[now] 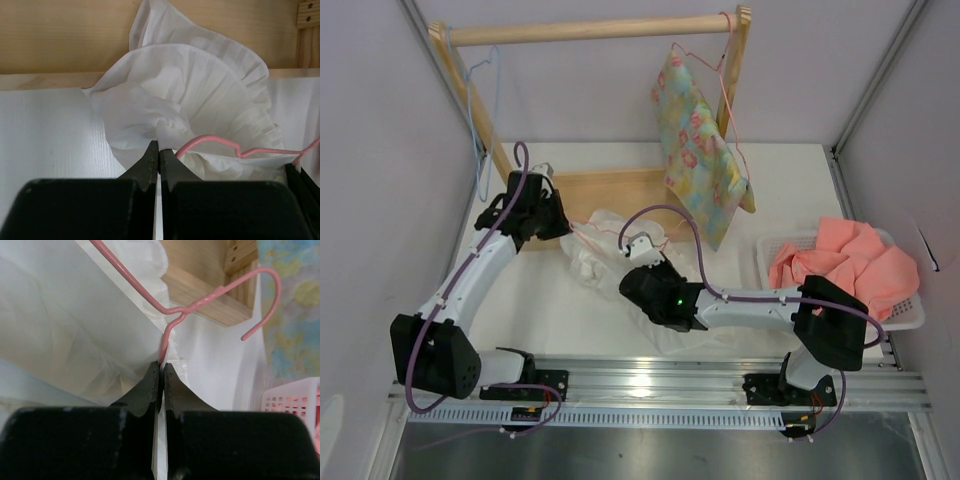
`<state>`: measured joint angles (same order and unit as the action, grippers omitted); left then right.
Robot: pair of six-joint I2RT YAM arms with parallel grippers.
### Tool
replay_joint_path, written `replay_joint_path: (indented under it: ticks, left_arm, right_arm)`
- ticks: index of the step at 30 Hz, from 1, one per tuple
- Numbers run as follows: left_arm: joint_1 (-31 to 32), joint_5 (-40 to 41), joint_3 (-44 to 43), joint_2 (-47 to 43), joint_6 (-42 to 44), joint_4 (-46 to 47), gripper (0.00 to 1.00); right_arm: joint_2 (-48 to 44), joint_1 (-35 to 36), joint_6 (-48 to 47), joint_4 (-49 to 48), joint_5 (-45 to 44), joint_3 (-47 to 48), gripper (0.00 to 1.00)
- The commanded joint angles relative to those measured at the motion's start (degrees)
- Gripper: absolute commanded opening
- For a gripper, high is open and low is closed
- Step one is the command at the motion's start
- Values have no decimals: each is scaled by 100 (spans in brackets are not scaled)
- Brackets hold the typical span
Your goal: Place the skirt on the hanger
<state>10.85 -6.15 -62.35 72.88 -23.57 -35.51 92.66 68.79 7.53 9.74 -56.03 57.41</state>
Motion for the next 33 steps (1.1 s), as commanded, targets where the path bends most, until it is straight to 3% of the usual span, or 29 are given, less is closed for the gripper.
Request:
replay_joint_path:
  ticks: [1,9,17,21,26,33]
  left_arm:
    - [-127,325,-471,68,195,220,0]
    - [-127,439,-1191,147,283,-325,0]
    - [-118,474,-1578,349,388,-729,0]
    - [-57,562,-1824,455,406,-923,0]
    - [101,589,-2045,648,424,-1186,0]
    - [136,888,-1974,833,494,-1266,0]
  right_arm:
    - [49,64,-883,-393,-917,-212,0]
    - [384,143,-1367,-1507,-2095,-713,0]
    - [235,204,-2421,-3353,-2334,-1407,0]
    - [392,205,-4254,-5127,-2325,-1645,0]
    - [884,82,-5699,-7234,-2316,-1610,0]
    - [920,-7,-6579,-8107,-2053,-1425,0]
